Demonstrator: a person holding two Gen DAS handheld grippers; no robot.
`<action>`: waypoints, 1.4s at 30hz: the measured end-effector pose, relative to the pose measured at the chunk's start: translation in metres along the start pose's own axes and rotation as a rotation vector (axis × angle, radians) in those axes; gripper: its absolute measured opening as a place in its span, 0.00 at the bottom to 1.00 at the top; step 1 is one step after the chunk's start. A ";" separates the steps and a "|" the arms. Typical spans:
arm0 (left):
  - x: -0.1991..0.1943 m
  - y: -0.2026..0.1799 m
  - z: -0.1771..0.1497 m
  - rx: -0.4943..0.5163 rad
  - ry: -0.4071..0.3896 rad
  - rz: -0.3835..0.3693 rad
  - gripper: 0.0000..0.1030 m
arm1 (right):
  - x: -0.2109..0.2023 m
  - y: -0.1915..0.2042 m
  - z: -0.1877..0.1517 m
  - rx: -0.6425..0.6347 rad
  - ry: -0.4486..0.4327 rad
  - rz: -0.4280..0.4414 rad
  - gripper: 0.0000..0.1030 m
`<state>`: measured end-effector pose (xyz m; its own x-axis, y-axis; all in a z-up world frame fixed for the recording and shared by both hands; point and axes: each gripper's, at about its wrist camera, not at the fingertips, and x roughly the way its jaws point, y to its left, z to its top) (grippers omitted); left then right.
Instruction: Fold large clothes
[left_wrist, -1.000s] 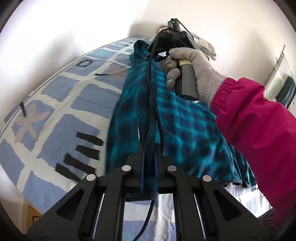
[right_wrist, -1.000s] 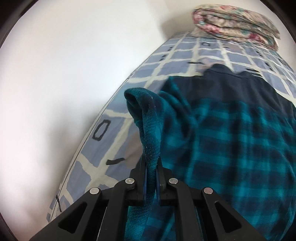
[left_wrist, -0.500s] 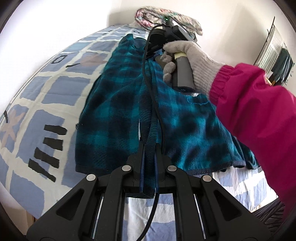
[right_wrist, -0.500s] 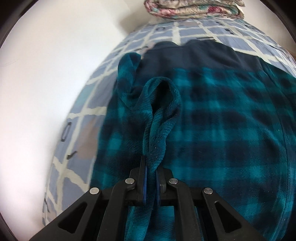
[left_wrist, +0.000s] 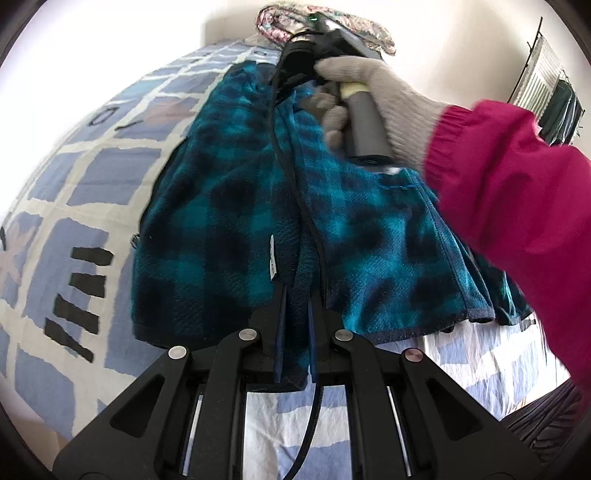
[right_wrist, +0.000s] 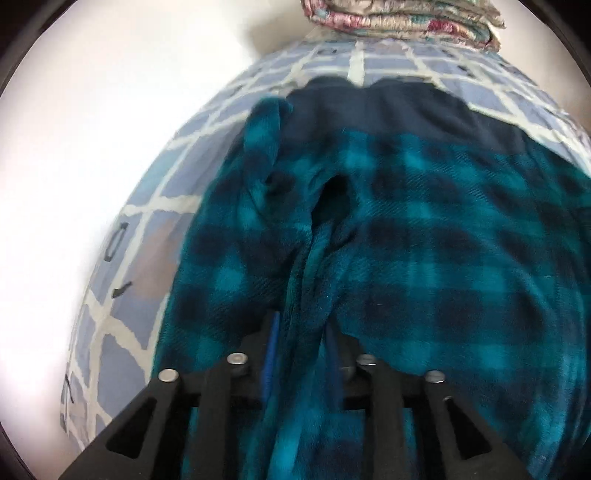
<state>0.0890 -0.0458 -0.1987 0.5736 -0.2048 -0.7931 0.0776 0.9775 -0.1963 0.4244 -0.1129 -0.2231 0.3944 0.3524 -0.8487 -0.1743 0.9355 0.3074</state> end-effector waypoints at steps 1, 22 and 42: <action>-0.003 0.000 0.000 0.003 0.000 -0.008 0.08 | -0.013 -0.002 -0.002 -0.004 -0.013 0.008 0.29; -0.102 -0.019 -0.045 0.229 -0.079 0.067 0.20 | -0.286 -0.061 -0.114 0.038 -0.279 0.029 0.36; -0.039 0.085 0.018 0.024 0.055 0.018 0.25 | -0.150 0.033 -0.224 -0.153 0.103 0.150 0.32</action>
<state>0.0880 0.0464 -0.1736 0.5291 -0.1889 -0.8273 0.0875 0.9819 -0.1683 0.1576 -0.1411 -0.1826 0.2606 0.4754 -0.8403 -0.3621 0.8550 0.3714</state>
